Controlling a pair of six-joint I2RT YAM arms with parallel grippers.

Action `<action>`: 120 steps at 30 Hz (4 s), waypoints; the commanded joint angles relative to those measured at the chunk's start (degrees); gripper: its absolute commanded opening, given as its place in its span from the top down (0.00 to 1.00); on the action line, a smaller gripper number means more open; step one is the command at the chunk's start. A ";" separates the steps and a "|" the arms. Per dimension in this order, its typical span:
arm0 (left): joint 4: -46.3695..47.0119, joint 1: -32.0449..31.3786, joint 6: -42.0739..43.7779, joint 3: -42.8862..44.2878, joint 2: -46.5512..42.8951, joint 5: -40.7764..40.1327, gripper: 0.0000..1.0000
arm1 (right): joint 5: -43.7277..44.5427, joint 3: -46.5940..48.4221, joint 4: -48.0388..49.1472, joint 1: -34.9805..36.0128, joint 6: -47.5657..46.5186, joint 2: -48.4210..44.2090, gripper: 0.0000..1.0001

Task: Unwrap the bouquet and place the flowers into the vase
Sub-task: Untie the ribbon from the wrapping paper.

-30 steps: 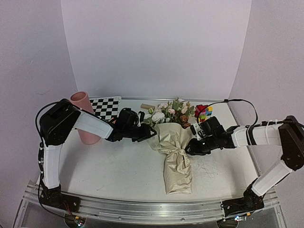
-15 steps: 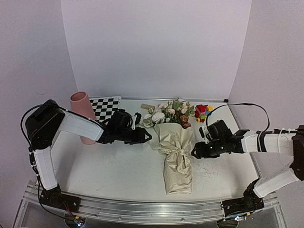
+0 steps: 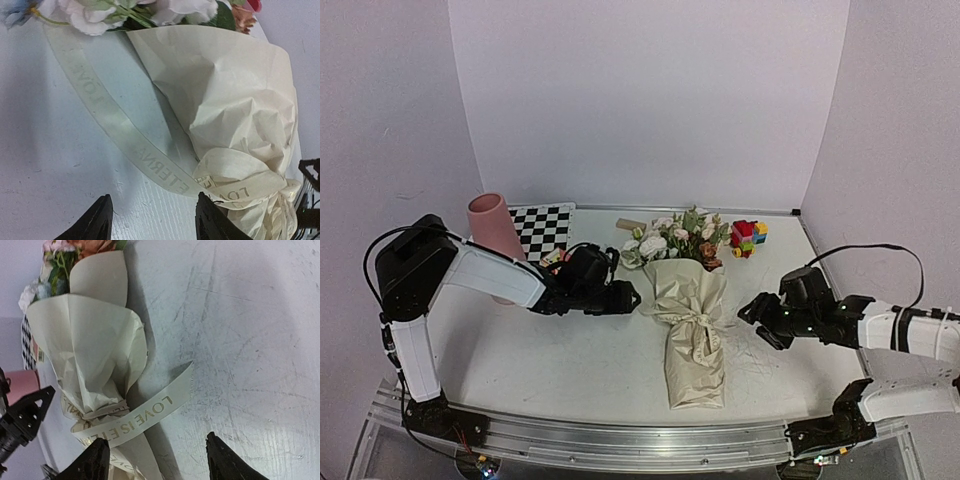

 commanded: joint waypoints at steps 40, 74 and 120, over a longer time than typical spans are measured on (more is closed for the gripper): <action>14.85 -3.45 -37.79 2.58 9.01 -3.22 0.39 | -5.27 -3.22 27.17 -0.23 21.12 16.51 1.00; 17.23 -3.36 -21.56 0.00 3.43 -5.97 1.00 | 5.36 2.44 9.27 -1.72 0.81 4.66 1.00; 6.03 -4.86 -2.37 -4.12 -11.03 -15.86 1.00 | 10.35 11.70 -3.67 -2.53 -22.40 1.28 1.00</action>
